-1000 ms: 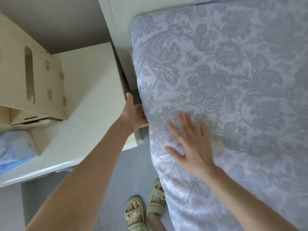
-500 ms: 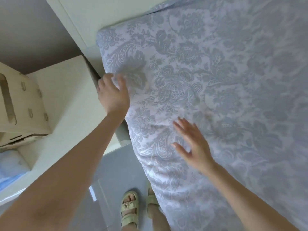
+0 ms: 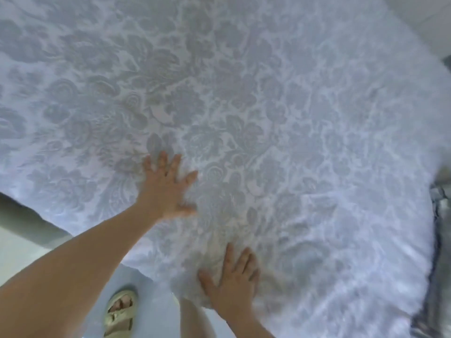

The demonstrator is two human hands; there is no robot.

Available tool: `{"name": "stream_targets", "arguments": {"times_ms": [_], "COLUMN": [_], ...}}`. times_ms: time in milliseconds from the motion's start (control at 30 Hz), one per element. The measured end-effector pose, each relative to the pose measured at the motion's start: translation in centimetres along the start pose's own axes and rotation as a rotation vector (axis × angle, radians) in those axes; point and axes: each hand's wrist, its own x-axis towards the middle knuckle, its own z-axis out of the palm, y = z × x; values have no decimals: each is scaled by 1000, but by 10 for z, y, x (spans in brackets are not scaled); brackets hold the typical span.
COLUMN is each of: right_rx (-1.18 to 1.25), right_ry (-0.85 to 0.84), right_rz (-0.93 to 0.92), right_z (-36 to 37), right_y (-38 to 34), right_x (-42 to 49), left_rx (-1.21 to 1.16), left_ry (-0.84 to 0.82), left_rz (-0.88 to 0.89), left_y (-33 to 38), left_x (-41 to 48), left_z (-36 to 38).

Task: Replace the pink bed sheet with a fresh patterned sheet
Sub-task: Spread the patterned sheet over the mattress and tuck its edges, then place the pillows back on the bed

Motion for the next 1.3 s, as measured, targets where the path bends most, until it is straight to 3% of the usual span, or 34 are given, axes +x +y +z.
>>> {"name": "stream_targets", "arguments": {"times_ms": [100, 167, 267, 367, 500, 633, 700, 800, 900, 933, 1033, 1100, 1167, 1233, 1300], "right_rx": [-103, -27, 131, 118, 286, 430, 434, 451, 385, 366, 232, 230, 425, 781, 964], "right_ry": [124, 120, 375, 497, 362, 74, 15, 292, 698, 761, 672, 580, 500, 324, 185], "right_rz": [-81, -108, -34, 85, 350, 610, 736, 859, 714, 632, 421, 409, 629, 922, 1104], "right_z": [-18, -46, -103, -123, -25, 152, 178, 138, 75, 49, 12, 45, 118, 196, 235], "right_y": [6, 19, 46, 93, 183, 261, 281, 320, 366, 376, 418, 464, 519, 574, 615], "right_x": [-26, -36, -30, -3, 6, -90, -134, -130, -82, -63, -9, 12, 7, -29, -79], "left_rx": [47, 62, -17, -52, -37, 55, 80, 175, 241, 246, 225, 184, 222, 237, 234], "left_ry": [-80, -128, -158, -108, -57, -99, -110, -61, 2, 17, 94, 131, 136, 120, 115], "left_rz": [-58, -84, -176, -57, 218, 366, 430, 538, 605, 628, 703, 702, 680, 659, 655], "left_y": [8, 12, 23, 66, 157, 221, 245, 292, 352, 372, 450, 504, 552, 597, 637], "left_x": [-29, -55, -71, -59, -44, -46, -52, -51, -49, -49, -45, -43, -42, -42, -50], "left_z": [0, 4, -7, -32, -42, -24, -11, 4, 13, 15, 28, 40, 58, 76, 90]}}
